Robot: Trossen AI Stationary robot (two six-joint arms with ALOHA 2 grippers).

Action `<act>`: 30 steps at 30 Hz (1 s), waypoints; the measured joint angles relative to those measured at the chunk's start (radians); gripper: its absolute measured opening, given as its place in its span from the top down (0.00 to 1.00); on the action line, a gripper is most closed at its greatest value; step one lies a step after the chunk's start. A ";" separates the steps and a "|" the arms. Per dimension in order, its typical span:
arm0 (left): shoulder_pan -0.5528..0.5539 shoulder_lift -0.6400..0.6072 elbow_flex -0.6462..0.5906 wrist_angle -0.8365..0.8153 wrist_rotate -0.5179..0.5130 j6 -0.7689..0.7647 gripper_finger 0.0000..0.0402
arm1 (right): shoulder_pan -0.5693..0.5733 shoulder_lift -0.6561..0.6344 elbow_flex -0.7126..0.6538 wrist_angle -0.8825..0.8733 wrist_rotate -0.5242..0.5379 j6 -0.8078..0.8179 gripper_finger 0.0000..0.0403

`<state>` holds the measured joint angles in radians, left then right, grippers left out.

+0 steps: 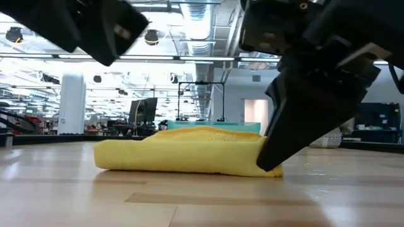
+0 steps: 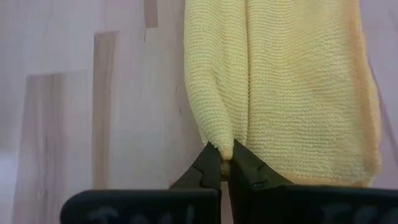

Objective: Roll microfiber towels into tight, uniform cylinder then place into a basket
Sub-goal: Roll the yellow towel

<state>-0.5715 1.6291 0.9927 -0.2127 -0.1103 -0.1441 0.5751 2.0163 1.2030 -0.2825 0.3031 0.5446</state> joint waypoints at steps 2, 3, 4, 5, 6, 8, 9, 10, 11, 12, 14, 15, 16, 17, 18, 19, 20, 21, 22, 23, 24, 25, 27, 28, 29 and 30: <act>-0.037 0.008 0.000 0.000 -0.082 0.080 0.66 | -0.003 0.000 0.000 0.010 -0.011 0.029 0.93; -0.052 0.018 0.000 0.000 -0.113 0.111 0.66 | -0.006 0.001 0.000 0.015 -0.013 0.042 0.92; -0.063 0.031 0.000 0.000 -0.135 0.134 0.66 | -0.010 0.001 0.000 0.021 -0.014 0.058 0.92; -0.069 0.044 0.000 0.002 -0.150 0.151 0.66 | -0.012 0.002 0.000 0.027 -0.015 0.072 0.92; -0.072 0.056 0.000 0.004 -0.163 0.160 0.66 | -0.016 0.002 0.000 0.032 -0.017 0.086 0.92; -0.071 0.082 0.000 0.010 -0.185 0.167 0.66 | -0.025 0.002 0.000 0.041 -0.023 0.101 0.94; -0.068 0.095 0.000 0.008 -0.196 0.171 0.66 | -0.029 0.002 0.000 0.042 -0.025 0.104 0.94; -0.064 0.105 0.000 0.007 -0.212 0.181 0.66 | -0.033 0.002 0.000 0.045 -0.026 0.105 0.95; -0.063 0.110 0.000 0.005 -0.228 0.193 0.66 | -0.036 0.002 -0.001 0.049 -0.026 0.110 0.95; -0.062 0.110 0.000 0.002 -0.242 0.205 0.66 | -0.039 0.003 -0.001 0.053 -0.026 0.120 0.95; -0.056 0.108 0.001 0.012 -0.250 0.225 0.66 | -0.045 0.003 -0.001 0.059 -0.036 0.147 0.95; -0.055 0.108 0.001 0.011 -0.250 0.234 0.66 | -0.048 0.003 -0.001 0.060 -0.044 0.157 0.94; -0.054 0.108 0.001 0.010 -0.246 0.241 0.66 | -0.050 0.003 -0.001 0.060 -0.047 0.162 0.93; -0.054 0.108 0.001 0.010 -0.242 0.247 0.66 | -0.052 0.003 -0.001 0.061 -0.048 0.162 0.92; -0.050 0.111 0.001 0.011 -0.240 0.253 0.66 | -0.053 0.003 -0.001 0.061 -0.048 0.162 0.92; -0.044 0.121 0.002 0.016 -0.234 0.256 0.66 | -0.054 0.003 -0.001 0.061 -0.048 0.163 0.92; -0.041 0.131 0.002 0.014 -0.233 0.257 0.66 | -0.053 0.003 -0.001 0.061 -0.048 0.163 0.93; -0.036 0.139 0.000 0.004 -0.235 0.256 0.66 | -0.052 0.003 -0.001 0.062 -0.048 0.162 0.94; -0.029 0.150 0.000 0.011 -0.235 0.256 0.66 | -0.051 0.003 -0.001 0.062 -0.047 0.162 0.95; -0.023 0.161 0.000 0.023 -0.234 0.259 0.66 | -0.049 0.003 -0.001 0.062 -0.047 0.162 0.95; -0.017 0.172 0.001 0.025 -0.231 0.266 0.66 | -0.046 0.003 -0.001 0.063 -0.046 0.162 0.95; -0.012 0.186 0.001 0.030 -0.232 0.275 0.66 | -0.044 0.003 -0.001 0.064 -0.044 0.162 0.95; -0.002 0.205 0.000 0.027 -0.266 0.282 0.66 | -0.045 0.003 -0.001 0.067 -0.044 0.158 0.94; 0.003 0.210 0.000 0.030 -0.290 0.278 0.66 | -0.045 0.003 -0.001 0.068 -0.045 0.158 0.93; 0.007 0.212 0.001 0.026 -0.311 0.273 0.66 | -0.045 0.003 -0.001 0.068 -0.045 0.158 0.92; 0.011 0.217 0.001 0.026 -0.320 0.270 0.66 | -0.045 0.003 -0.001 0.069 -0.045 0.157 0.92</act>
<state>-0.5604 1.8460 0.9932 -0.1866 -0.4303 0.1255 0.5301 2.0190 1.2022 -0.2140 0.2584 0.7019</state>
